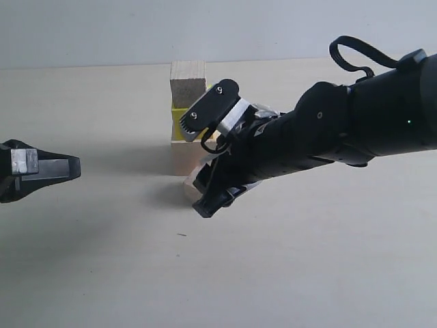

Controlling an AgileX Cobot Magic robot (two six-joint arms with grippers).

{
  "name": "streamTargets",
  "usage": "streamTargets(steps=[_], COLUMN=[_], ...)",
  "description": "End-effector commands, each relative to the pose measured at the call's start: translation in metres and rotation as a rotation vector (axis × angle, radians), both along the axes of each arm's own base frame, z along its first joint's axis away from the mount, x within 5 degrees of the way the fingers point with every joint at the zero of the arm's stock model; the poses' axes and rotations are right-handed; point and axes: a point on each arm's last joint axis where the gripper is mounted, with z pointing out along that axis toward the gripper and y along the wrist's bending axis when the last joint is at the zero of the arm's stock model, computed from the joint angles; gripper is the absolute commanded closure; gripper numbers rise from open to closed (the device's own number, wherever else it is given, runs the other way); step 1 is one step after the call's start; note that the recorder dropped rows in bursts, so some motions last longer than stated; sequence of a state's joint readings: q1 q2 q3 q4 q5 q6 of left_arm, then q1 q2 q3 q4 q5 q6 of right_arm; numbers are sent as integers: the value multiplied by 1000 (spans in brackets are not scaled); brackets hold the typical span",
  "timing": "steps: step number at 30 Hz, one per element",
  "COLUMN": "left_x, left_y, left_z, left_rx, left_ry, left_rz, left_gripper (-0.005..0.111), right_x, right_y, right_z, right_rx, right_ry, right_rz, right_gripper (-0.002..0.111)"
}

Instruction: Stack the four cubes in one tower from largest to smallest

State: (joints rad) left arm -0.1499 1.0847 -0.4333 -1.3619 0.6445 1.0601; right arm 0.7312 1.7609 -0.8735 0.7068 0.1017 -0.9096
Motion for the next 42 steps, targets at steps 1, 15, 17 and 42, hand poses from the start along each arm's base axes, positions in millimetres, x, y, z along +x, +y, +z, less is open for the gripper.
streamTargets(steps=[1,15,17,42], left_x=[-1,-1,-1,-1], left_y=[0,0,0,0], left_z=[1,1,1,1], left_rx=[3,0,0,-2], left_ry=[-9,-9,-9,-10], left_rz=[1,1,1,0], left_gripper=[107,107,107,107], right_x=[-4,4,5,9], right_y=[2,2,4,7], right_z=[-1,-3,-9,-27], right_rx=[-13,-10,-21,-47], right_ry=[35,-26,-7,27], right_rz=[39,1,6,-6], right_gripper=[43,43,43,43])
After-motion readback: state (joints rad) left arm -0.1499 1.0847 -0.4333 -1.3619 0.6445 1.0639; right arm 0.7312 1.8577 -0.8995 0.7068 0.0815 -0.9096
